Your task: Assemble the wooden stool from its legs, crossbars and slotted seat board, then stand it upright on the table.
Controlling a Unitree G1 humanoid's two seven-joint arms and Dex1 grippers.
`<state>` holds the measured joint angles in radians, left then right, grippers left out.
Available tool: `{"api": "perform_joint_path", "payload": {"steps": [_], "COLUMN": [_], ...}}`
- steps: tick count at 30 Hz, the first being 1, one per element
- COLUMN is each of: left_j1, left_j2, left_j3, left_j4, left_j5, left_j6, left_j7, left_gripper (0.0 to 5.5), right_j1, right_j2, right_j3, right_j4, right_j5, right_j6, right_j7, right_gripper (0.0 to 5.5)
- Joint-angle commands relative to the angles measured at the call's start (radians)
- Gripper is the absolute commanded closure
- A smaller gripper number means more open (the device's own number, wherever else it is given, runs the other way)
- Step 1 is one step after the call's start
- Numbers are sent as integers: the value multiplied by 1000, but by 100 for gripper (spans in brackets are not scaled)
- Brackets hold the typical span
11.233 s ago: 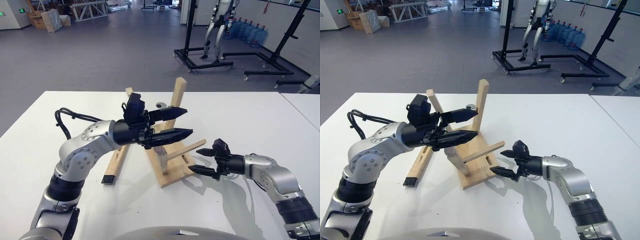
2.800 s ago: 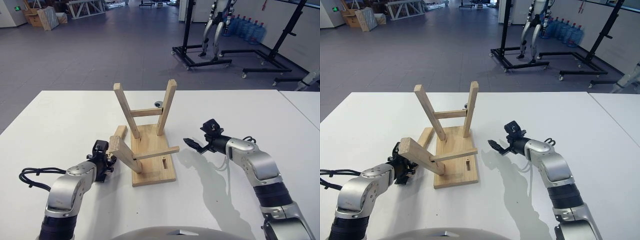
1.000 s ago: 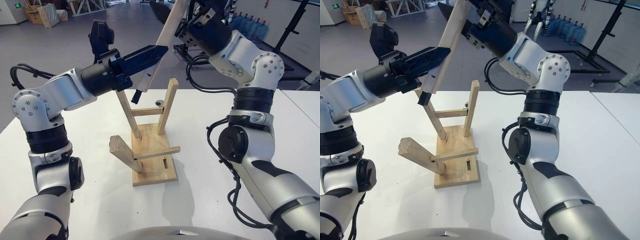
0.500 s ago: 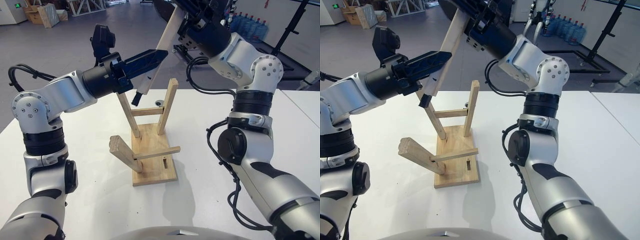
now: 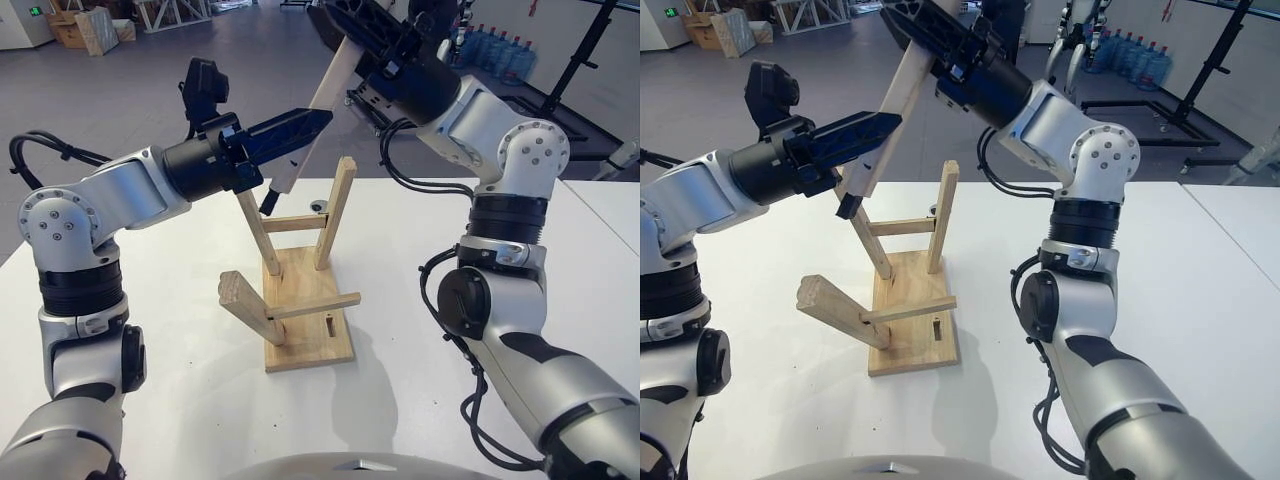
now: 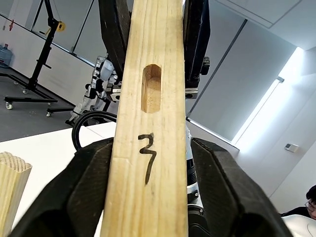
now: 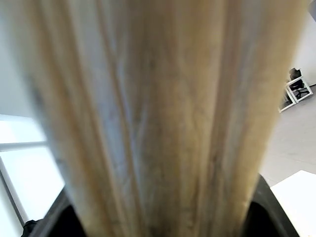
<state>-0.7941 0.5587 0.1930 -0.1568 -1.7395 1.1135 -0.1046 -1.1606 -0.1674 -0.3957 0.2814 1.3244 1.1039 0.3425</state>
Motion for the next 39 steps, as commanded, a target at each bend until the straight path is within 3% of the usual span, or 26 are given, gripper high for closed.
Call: {"api": "perform_joint_path", "payload": {"steps": [1,7,14,18,20,23,25,33,39], "left_j1": [2,-3,-16,374,770,1266,1381,1463,1328], "left_j2": [11,33,210,323,336,412,430,376,204], "left_j3": [-4,24,300,449,526,379,261,-199,-326], "left_j4": [-21,6,-12,-168,-263,-319,-348,-444,-394], "left_j5": [-18,77,-85,-125,86,516,664,1221,1391], "left_j6": [-28,-88,-210,-42,64,-102,-209,-582,-617], "left_j7": [15,74,202,46,-217,-620,-715,-731,-544], "left_gripper": [228,138,138,138,138,138,138,138,138], "right_j1": [24,47,201,397,478,540,541,523,480], "right_j2": [-27,-40,-233,-367,-405,-436,-437,-418,-413], "right_j3": [12,27,20,-2,-38,-88,-85,-34,0], "right_j4": [-25,-53,-291,-480,-504,-504,-495,-465,-428], "right_j5": [-39,-63,-147,-208,-213,-202,-202,-190,-182], "right_j6": [-23,-34,-86,-124,-133,-139,-144,-135,-121], "right_j7": [-4,21,151,217,224,206,196,178,166], "right_gripper": [346,346,346,346,346,346,346,346,346]}}
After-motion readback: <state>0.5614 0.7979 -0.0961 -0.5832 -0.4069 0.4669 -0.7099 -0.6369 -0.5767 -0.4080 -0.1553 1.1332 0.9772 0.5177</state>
